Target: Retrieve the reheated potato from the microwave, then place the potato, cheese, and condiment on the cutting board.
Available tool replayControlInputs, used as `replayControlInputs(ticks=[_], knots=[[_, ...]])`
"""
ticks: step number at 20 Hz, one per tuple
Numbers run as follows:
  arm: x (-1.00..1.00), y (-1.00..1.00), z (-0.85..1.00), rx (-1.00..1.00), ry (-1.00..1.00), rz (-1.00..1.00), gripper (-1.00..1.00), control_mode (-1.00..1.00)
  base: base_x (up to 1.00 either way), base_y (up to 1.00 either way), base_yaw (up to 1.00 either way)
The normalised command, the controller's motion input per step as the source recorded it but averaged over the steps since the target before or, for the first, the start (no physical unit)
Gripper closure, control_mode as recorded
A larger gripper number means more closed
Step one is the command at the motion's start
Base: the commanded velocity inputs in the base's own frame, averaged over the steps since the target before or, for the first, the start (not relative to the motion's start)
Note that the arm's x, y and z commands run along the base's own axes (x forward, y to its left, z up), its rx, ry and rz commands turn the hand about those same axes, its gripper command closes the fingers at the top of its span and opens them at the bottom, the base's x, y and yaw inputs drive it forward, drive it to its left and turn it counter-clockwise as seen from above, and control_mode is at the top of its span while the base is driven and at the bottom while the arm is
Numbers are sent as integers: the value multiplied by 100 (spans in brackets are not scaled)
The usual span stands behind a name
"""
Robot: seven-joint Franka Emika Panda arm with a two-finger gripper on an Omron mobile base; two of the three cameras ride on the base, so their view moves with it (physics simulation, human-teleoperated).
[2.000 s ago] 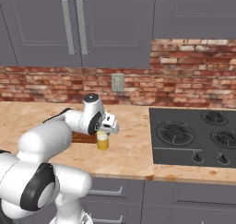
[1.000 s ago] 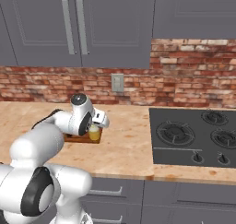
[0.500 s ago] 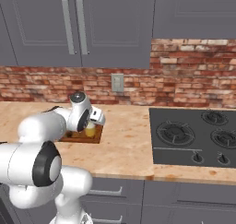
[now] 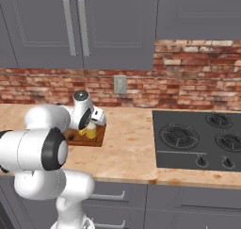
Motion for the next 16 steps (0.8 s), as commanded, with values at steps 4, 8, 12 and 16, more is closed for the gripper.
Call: replayControlInputs(ticks=[4,8,12,16], knots=[[1,3,-35,0,4,0,100,-100,0,0,0],[-6,0,-35,0,8,0,-100,-100,0,0,0],[-7,0,-27,0,8,0,-100,-100,0,0,0],[-9,0,-17,0,5,0,-100,-100,0,0,0]])
